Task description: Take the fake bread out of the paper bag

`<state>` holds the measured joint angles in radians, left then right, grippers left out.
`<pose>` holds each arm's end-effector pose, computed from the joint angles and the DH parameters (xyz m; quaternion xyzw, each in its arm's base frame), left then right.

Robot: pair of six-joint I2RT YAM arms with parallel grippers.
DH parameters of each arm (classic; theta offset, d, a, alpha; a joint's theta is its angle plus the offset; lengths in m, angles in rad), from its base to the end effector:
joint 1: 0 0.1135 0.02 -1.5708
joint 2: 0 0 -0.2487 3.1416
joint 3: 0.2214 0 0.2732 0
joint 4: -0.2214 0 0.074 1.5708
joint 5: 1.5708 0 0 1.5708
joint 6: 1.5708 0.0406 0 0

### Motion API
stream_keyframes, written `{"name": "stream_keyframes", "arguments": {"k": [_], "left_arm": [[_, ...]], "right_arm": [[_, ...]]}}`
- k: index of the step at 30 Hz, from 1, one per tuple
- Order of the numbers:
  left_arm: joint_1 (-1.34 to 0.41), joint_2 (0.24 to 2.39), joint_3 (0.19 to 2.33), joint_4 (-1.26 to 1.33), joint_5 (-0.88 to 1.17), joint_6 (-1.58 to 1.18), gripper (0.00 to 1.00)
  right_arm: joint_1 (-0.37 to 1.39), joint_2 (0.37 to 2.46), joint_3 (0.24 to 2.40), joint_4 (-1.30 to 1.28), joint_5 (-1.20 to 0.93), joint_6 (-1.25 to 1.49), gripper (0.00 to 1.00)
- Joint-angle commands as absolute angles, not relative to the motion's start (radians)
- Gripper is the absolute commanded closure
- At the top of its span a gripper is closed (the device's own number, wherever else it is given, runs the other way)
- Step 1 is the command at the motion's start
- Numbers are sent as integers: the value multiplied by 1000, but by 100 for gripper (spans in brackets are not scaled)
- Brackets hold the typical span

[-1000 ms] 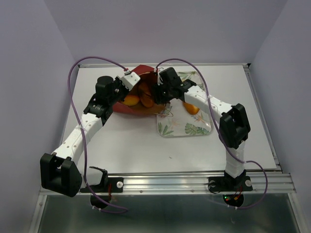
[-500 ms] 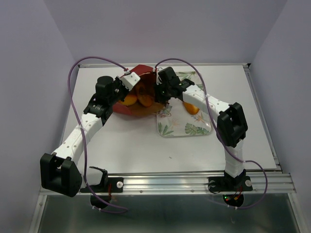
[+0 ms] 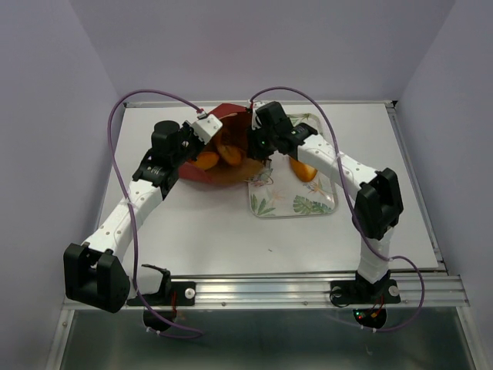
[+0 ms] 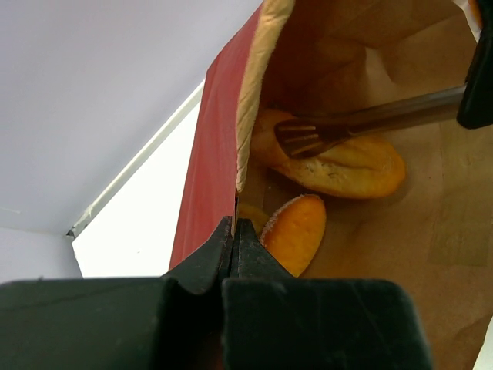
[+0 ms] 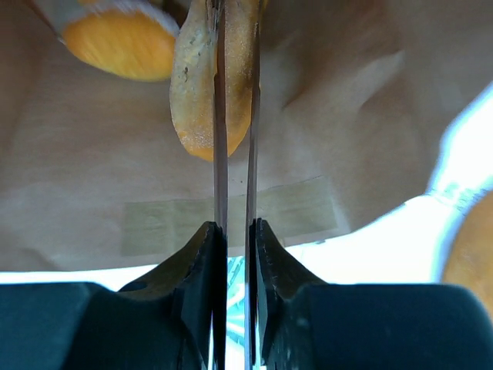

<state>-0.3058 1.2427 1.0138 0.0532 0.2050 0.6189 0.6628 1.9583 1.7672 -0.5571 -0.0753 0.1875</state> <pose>0.3075 -0.1057 0.3270 0.3989 0.6530 0.0222 0.6434 0.3694 0.2922 0.2742 -0.2303 0.8867 0.1962 0.3497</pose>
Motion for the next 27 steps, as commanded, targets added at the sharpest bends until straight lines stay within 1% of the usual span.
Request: {"name": "stream_keyframes", "arguments": {"k": [1, 6, 10, 15, 20, 27], "left_arm": [[-308, 1218, 1022, 112, 210, 635, 100], [-308, 1219, 1023, 112, 216, 632, 100], [-308, 1218, 1028, 114, 207, 632, 100], [-307, 1224, 1023, 138, 141, 635, 100], [-307, 1226, 1029, 138, 140, 640, 100], [-305, 1226, 1040, 134, 133, 646, 100]], "right_arm": [[672, 1836, 1749, -492, -19, 176, 99], [672, 1830, 1770, -483, -14, 166, 99], [672, 1809, 1752, -485, -121, 140, 99], [672, 1665, 1651, -526, -137, 83, 99], [672, 1540, 1562, -546, -158, 98, 99], [672, 1413, 1500, -635, -75, 106, 99]]}}
